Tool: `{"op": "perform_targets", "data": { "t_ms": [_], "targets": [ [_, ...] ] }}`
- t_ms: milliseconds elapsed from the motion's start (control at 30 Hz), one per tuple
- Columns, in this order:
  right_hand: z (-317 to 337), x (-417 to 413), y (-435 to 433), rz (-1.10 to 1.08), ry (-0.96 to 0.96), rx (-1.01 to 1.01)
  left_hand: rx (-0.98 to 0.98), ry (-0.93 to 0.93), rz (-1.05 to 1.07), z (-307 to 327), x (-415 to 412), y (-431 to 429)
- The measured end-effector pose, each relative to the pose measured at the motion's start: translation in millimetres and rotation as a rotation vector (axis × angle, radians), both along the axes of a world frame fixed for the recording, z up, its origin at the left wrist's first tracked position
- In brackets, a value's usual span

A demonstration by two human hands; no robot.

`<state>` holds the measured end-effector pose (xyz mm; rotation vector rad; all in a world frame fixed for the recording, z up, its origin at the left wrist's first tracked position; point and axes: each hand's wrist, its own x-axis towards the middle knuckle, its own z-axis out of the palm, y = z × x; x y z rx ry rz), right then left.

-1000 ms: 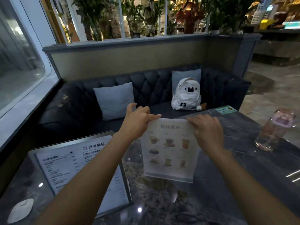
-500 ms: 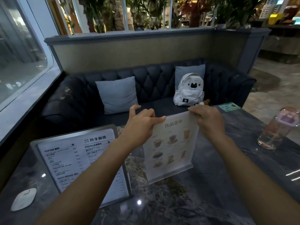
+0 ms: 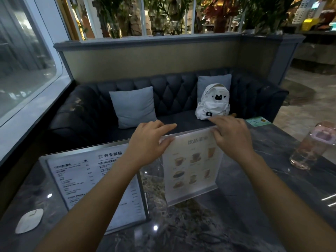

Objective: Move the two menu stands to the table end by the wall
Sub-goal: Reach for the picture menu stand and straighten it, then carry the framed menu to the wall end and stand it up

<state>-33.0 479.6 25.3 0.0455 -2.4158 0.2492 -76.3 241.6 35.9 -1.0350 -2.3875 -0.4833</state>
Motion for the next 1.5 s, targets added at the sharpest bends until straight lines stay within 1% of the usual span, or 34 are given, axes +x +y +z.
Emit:
{"op": "perform_targets", "data": {
  "t_ms": [200,500,633,733,867,1000,1100,1167,1267,1400,1500],
  "targets": [
    [19,-4,-52,0.142,0.010,-0.039,0.091,-0.048,0.137,11,-1,-56],
    [19,-16,-159,0.409,-0.055,-0.049,0.259,-0.101,0.408,14,17,-170],
    [6,-24,-189,0.432,-0.105,-0.100,0.343,-0.144,0.485,0,24,-213],
    [-10,-26,-199,0.392,-0.121,-0.195,0.413,-0.186,0.512,-17,31,-234],
    [-34,-20,-206,0.340,-0.208,-0.374,0.552,-0.299,0.559,-46,39,-246],
    [-70,-10,-210,0.271,-0.339,-0.575,0.695,-0.478,0.542,-83,48,-246],
    [-99,-3,-212,0.268,-0.465,-0.737,0.814,-0.639,0.497,-108,54,-244],
    [-112,2,-213,0.275,-0.523,-0.837,0.865,-0.712,0.477,-125,57,-243],
    [-126,8,-216,0.307,-0.543,-0.901,0.914,-0.755,0.485,-140,62,-239],
    [-136,8,-215,0.289,-0.520,-0.950,1.015,-0.784,0.524,-148,65,-242],
    [-141,7,-213,0.279,-0.546,-1.051,0.993,-0.816,0.526,-148,64,-243]
  ]
}}
